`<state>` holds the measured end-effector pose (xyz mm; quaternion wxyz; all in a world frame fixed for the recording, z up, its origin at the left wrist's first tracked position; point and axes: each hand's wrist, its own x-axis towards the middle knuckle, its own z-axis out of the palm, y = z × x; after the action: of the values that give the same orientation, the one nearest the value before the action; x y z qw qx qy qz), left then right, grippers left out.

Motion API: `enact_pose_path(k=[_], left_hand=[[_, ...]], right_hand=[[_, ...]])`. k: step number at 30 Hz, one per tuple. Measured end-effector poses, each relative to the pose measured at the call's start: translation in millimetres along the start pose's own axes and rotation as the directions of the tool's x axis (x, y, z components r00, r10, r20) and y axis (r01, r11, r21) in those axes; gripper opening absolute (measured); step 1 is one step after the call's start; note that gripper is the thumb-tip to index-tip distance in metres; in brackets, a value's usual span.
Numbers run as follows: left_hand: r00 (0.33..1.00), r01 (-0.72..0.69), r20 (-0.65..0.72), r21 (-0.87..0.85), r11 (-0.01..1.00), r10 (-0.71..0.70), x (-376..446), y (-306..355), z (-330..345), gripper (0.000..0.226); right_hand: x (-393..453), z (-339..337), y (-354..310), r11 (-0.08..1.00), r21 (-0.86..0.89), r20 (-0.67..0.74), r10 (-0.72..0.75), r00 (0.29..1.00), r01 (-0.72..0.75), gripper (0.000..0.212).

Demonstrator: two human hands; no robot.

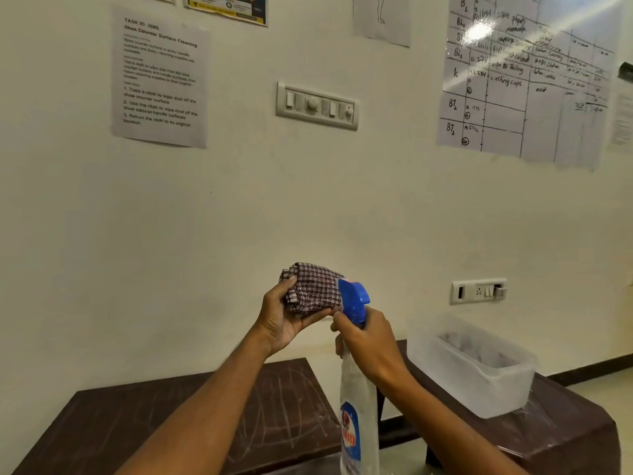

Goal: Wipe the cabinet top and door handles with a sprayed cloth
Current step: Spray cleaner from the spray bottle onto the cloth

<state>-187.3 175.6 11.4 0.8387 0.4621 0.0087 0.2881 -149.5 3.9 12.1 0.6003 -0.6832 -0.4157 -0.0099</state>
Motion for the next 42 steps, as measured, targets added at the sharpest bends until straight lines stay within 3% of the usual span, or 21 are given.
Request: enact_pose_path(k=[5, 19, 29, 42], left_hand=[[1.0, -0.001, 0.006, 0.022, 1.0, 0.001, -1.0, -0.5, 0.9, 0.045], [1.0, -0.007, 0.013, -0.013, 1.0, 0.007, -3.4, 6.7, -0.3, 0.042], [1.0, -0.017, -0.004, 0.07, 0.997, 0.018, -7.0, 2.5, 0.5, 0.037], [1.0, -0.019, -0.001, 0.019, 1.0, 0.019, -6.8, 4.1, -9.7, 0.045]], right_hand=[[-11.1, 12.6, 2.6, 1.0, -0.029, 0.064, 0.015, 0.998, -0.013, 0.02], [-11.6, -3.3, 9.8, 0.998, -0.04, -0.053, 0.051, 0.997, -0.053, 0.013], [-27.1, 24.2, -4.8, 0.999, -0.033, 0.108, 0.022, 0.994, -0.019, 0.016], [-22.7, 7.5, 11.8, 0.995, -0.034, -0.007, 0.097, 0.995, -0.097, 0.015]])
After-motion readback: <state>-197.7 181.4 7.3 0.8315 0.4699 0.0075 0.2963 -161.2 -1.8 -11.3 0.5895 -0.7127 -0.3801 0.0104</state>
